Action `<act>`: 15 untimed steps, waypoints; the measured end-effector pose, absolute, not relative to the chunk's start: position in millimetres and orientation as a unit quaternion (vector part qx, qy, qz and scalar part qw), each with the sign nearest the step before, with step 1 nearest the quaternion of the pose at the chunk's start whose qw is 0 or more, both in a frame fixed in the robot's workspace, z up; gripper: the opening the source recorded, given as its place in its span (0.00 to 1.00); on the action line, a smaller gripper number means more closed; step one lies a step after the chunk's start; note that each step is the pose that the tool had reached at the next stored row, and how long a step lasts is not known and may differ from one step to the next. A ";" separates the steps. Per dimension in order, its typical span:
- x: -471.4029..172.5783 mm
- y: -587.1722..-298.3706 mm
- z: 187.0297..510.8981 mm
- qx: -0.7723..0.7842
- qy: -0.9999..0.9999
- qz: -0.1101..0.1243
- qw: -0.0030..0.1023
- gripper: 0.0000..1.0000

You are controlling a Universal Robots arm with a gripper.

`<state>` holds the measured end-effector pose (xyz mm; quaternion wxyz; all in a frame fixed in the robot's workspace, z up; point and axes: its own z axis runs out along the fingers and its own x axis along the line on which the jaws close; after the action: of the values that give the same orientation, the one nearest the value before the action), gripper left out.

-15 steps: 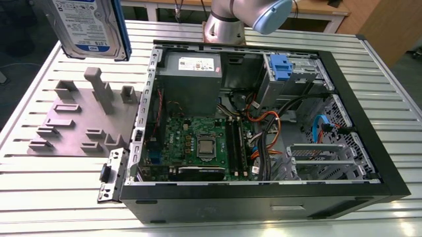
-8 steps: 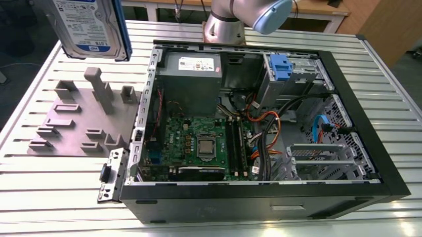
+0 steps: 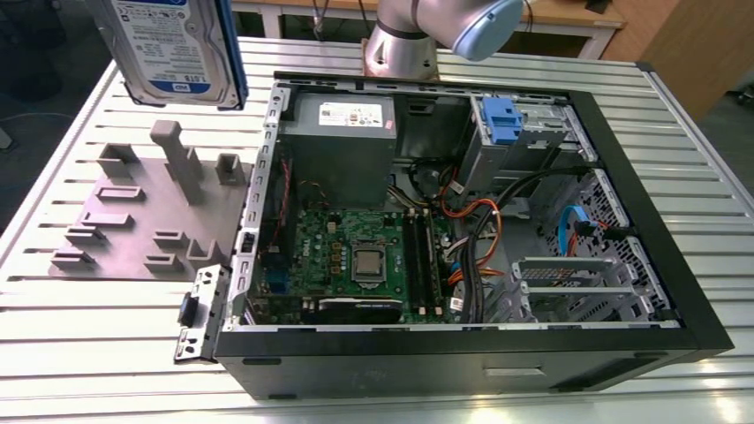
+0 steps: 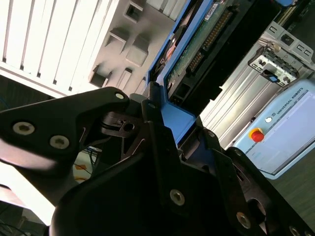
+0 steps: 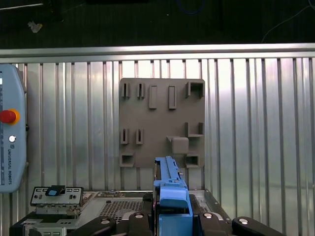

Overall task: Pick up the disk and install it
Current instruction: 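Pick up the disk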

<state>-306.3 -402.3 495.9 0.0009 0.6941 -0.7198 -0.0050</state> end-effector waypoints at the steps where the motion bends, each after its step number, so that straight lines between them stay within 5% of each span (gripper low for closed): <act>1: -305.1 -402.3 495.8 0.694 -0.720 -0.005 0.001 0.36; 15: -300.4 -410.6 494.8 0.694 -0.720 -0.005 0.001 0.36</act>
<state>-300.4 -410.6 494.8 0.0009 0.6941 -0.7199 -0.0050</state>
